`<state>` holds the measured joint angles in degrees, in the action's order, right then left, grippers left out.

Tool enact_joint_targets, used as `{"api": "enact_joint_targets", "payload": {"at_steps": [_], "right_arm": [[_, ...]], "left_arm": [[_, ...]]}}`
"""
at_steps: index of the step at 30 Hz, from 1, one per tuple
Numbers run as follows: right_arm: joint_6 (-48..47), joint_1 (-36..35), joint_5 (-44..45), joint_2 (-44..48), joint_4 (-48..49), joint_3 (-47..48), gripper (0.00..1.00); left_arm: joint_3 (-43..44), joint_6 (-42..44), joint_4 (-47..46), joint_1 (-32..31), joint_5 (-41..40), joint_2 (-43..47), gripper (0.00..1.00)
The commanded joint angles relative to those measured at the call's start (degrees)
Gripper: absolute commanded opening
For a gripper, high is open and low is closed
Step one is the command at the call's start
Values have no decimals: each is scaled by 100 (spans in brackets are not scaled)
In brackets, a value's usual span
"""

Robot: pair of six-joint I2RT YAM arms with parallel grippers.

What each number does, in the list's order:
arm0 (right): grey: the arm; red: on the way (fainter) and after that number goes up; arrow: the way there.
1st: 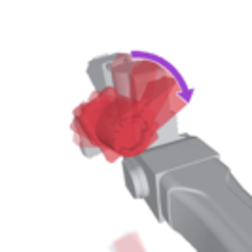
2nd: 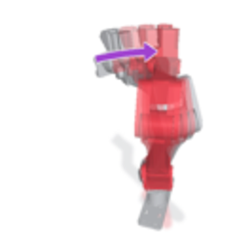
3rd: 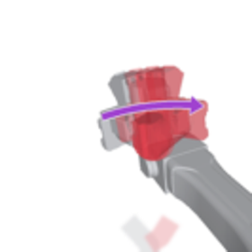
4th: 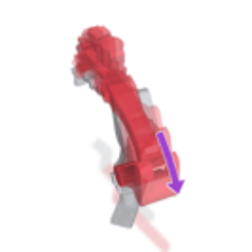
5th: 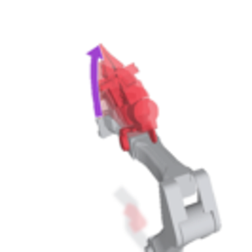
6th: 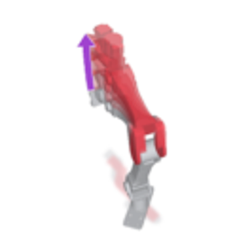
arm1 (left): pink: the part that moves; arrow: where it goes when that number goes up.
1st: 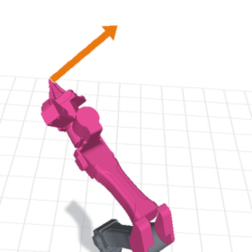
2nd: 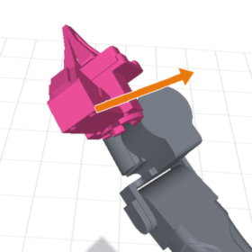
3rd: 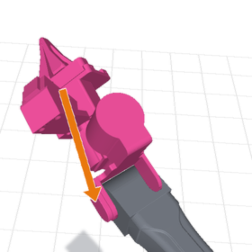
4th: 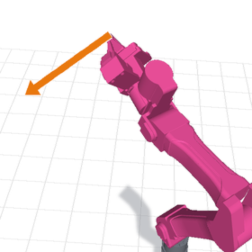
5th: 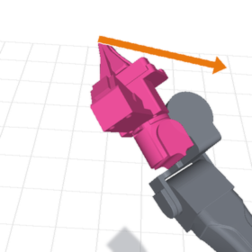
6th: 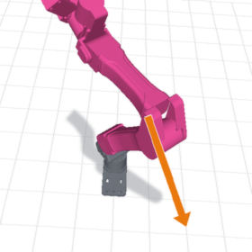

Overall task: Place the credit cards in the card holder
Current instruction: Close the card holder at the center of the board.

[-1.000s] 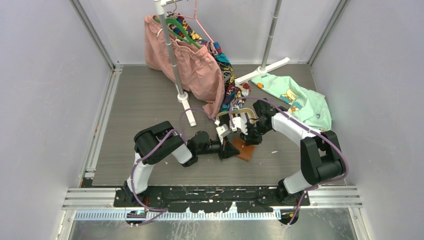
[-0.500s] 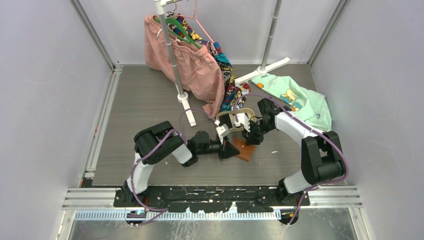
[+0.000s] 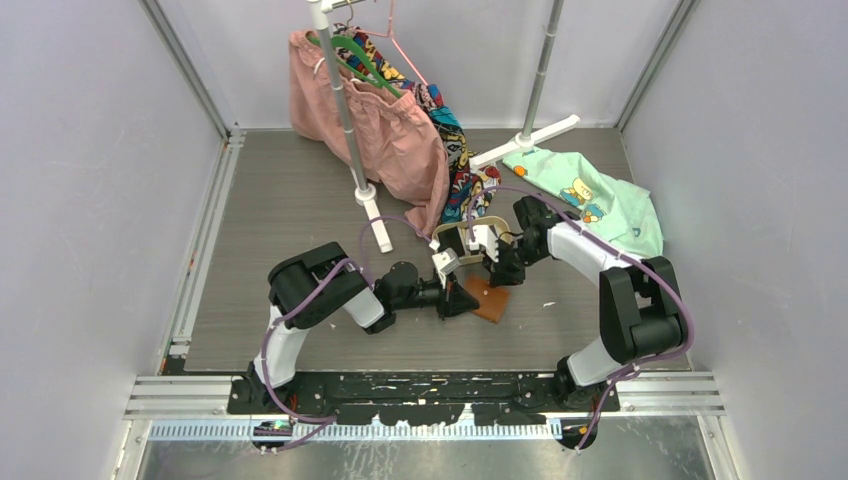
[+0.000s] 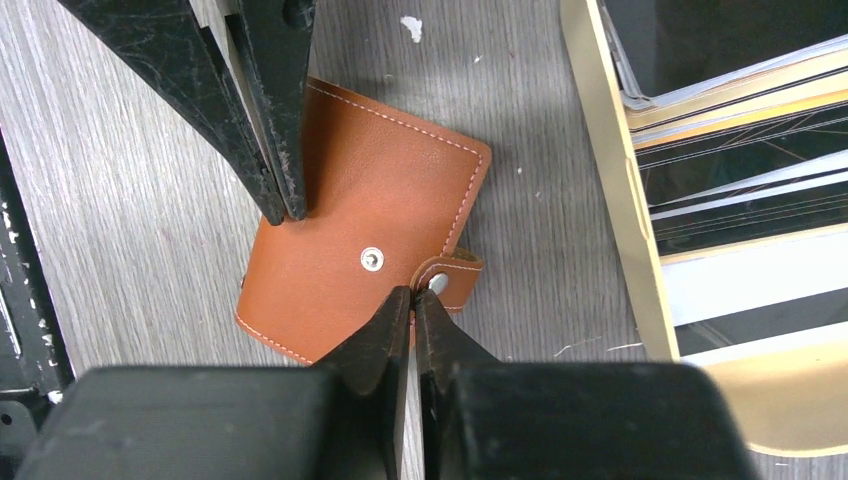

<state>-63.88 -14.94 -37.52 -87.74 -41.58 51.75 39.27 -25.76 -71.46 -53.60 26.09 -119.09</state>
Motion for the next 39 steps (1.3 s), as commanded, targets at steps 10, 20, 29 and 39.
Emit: {"api": "enact_joint_targets", "payload": {"at_steps": [10, 20, 29, 39], "right_arm": [[-11, -35, -205, 188, -44, 265, 1], [-644, -127, -140, 634, -339, 78, 1], [-885, -693, 512, 521, -265, -117, 1], [-1124, -991, 897, 461, -286, -270, 1]], "left_arm": [[-6, -26, -35, 27, -17, -110, 6], [-24, -192, -166, 26, -2, -143, 5], [-15, -288, -261, 29, 19, -203, 4], [-29, -316, -362, 39, 28, -259, 4]]}}
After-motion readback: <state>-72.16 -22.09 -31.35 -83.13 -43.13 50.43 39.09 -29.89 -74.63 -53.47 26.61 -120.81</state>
